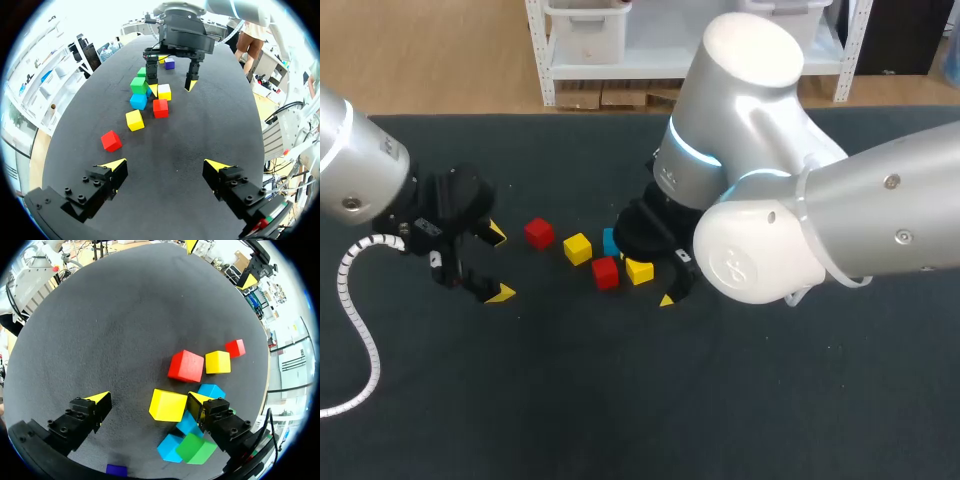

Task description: Place the blue cubes, place green cubes on the blue cubes, place the yellow cubes on the green cubes, then place the red cubes on the yellow cubes, and place purple cube on the red cubes.

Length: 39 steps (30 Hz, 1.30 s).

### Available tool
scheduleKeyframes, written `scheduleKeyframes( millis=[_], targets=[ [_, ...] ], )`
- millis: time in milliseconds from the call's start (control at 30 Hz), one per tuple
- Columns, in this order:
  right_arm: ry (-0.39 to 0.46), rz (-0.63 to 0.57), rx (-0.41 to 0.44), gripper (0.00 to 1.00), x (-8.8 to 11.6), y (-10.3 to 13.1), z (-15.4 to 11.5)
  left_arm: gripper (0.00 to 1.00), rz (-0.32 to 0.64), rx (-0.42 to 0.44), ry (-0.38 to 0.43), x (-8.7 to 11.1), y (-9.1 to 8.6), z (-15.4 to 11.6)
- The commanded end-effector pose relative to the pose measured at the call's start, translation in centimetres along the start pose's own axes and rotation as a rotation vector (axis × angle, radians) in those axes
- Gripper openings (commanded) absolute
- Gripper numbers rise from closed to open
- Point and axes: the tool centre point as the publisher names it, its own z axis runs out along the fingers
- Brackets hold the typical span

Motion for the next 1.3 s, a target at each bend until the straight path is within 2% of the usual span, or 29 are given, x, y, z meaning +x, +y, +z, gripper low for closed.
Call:
scheduleKeyframes(
  millis=[33, 100, 133, 233, 400, 1033, 1067, 1100, 1200, 1233, 1300],
  targets=[
    [0.002, 0.002, -0.002, 0.89, 0.1, 0.0, 0.1, 1.00, 0.003, 0.000, -0.007, 0.2, 0.0, 0.0],
    [0.003, 0.004, -0.002, 0.55, 0.1, 0.0, 0.1, 1.00, 0.003, 0.000, -0.007, 0.2, 0.0, 0.0],
    [0.004, 0.005, -0.001, 0.49, 0.1, 0.0, 0.0, 1.00, 0.003, 0.000, -0.007, 0.2, 0.0, 0.0],
    [0.004, 0.007, 0.001, 0.45, 0.1, 0.1, -0.1, 1.00, 0.003, 0.000, -0.007, 0.2, 0.0, 0.0],
    [0.003, 0.010, 0.004, 0.48, 0.1, 0.2, -0.2, 1.00, 0.003, 0.000, -0.007, 0.2, 0.0, 0.0],
    [0.014, 0.022, -0.002, 0.49, 0.8, 1.2, -0.9, 1.00, 0.003, 0.000, -0.007, 0.2, 0.0, 0.0],
    [0.013, 0.022, -0.003, 0.52, 0.8, 1.2, -0.9, 1.00, 0.003, 0.000, -0.007, 0.2, 0.0, 0.0],
    [0.012, 0.023, -0.003, 0.64, 0.8, 1.2, -1.0, 1.00, 0.003, 0.000, -0.007, 0.2, 0.0, 0.0],
    [0.012, 0.032, -0.008, 0.75, 1.0, 1.3, -1.0, 1.00, 0.003, 0.000, -0.007, 0.2, 0.0, 0.0],
    [0.009, 0.037, -0.012, 0.78, 1.1, 1.3, -1.0, 1.00, 0.003, 0.000, -0.007, 0.2, 0.0, 0.0],
    [0.011, 0.038, -0.012, 0.76, 1.2, 1.4, -1.0, 1.00, 0.003, 0.000, -0.007, 0.2, 0.0, 0.0]
  ],
)
